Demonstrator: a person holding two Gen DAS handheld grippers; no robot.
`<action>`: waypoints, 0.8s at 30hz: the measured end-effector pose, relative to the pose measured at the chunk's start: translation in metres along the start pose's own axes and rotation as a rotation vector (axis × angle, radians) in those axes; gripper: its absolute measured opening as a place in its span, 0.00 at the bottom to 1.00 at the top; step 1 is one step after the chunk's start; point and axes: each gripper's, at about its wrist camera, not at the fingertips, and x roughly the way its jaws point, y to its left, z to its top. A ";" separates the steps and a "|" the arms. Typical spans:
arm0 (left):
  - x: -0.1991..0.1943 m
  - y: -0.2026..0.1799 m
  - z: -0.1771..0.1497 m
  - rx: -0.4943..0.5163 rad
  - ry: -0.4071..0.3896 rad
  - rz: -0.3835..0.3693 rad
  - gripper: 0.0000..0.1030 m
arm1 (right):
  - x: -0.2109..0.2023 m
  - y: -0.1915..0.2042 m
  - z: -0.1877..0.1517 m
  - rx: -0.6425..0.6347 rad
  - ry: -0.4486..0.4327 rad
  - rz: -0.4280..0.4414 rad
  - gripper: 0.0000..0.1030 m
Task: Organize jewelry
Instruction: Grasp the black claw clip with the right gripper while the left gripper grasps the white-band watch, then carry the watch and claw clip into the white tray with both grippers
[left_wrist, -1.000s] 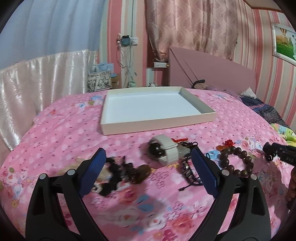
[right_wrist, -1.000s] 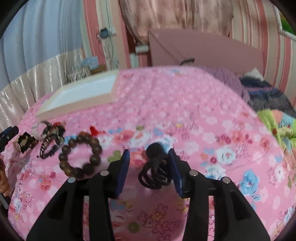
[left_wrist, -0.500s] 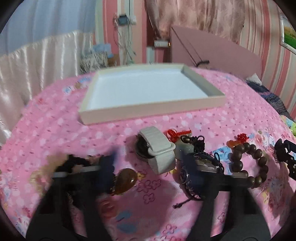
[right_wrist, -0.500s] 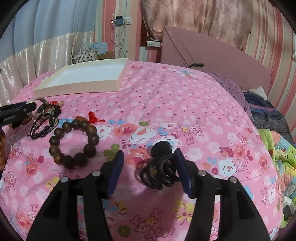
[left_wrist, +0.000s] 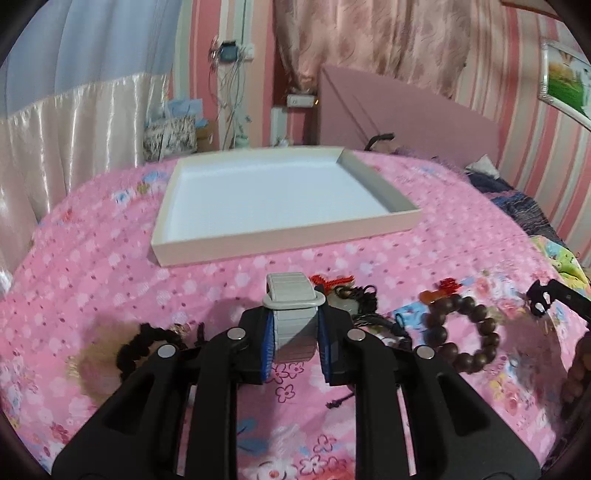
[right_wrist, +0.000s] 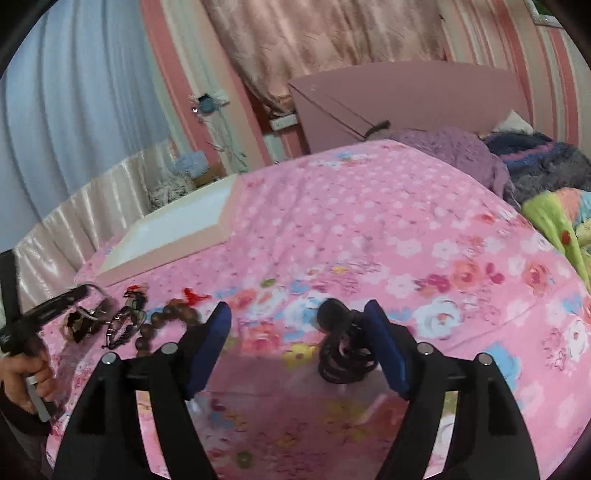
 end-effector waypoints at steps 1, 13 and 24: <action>-0.006 0.001 0.000 0.008 -0.009 -0.002 0.17 | 0.005 -0.002 0.000 -0.017 0.030 -0.054 0.72; -0.029 0.000 0.005 0.047 -0.036 -0.056 0.17 | 0.028 -0.008 0.000 -0.079 0.159 -0.201 0.45; -0.036 0.016 0.047 0.057 -0.098 -0.091 0.17 | 0.026 0.077 0.058 -0.146 0.016 0.049 0.46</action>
